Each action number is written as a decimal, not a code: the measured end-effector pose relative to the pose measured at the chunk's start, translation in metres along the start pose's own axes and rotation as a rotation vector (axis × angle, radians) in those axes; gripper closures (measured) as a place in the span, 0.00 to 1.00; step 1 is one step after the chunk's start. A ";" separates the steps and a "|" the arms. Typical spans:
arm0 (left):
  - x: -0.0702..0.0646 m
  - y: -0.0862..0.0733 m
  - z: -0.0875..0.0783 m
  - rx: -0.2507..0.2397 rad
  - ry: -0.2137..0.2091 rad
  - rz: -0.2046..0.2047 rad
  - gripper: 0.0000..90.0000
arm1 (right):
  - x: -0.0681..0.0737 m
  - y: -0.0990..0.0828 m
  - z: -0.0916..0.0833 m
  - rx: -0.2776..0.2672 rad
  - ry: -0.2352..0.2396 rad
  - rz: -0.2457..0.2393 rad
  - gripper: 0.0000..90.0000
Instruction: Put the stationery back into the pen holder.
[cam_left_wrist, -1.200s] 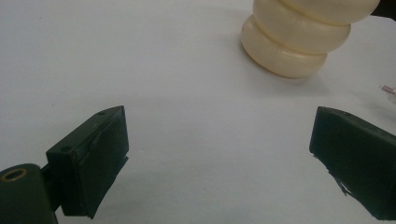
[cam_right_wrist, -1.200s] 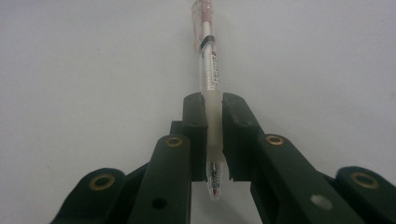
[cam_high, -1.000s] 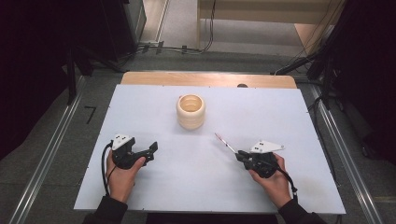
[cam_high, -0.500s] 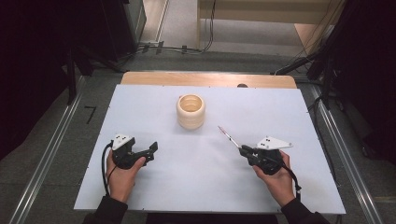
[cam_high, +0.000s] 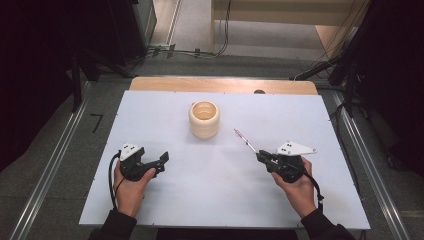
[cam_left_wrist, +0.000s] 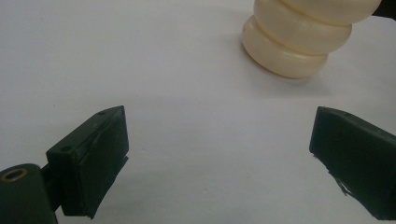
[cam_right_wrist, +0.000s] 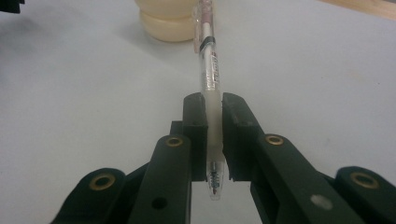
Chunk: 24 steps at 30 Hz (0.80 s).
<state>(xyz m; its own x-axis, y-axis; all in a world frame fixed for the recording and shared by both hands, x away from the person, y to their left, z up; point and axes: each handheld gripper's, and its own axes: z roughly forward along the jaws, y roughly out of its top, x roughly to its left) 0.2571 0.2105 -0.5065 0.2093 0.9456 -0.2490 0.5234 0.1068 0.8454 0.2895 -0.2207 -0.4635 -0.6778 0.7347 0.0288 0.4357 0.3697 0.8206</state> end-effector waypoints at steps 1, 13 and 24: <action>0.000 0.000 0.000 0.000 0.000 0.000 0.06 | 0.000 0.001 0.000 -0.002 0.000 0.003 0.87; 0.000 0.000 0.000 0.003 0.002 0.001 0.06 | -0.001 0.013 0.003 -0.026 0.007 0.004 0.87; 0.000 0.000 0.000 0.000 0.004 0.002 0.06 | 0.000 0.023 0.009 -0.033 0.020 0.005 0.87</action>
<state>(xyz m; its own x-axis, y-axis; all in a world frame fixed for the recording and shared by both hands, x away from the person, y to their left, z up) 0.2569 0.2103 -0.5062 0.2067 0.9471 -0.2456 0.5227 0.1053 0.8460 0.3055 -0.2069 -0.4497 -0.6875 0.7249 0.0442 0.4195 0.3467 0.8390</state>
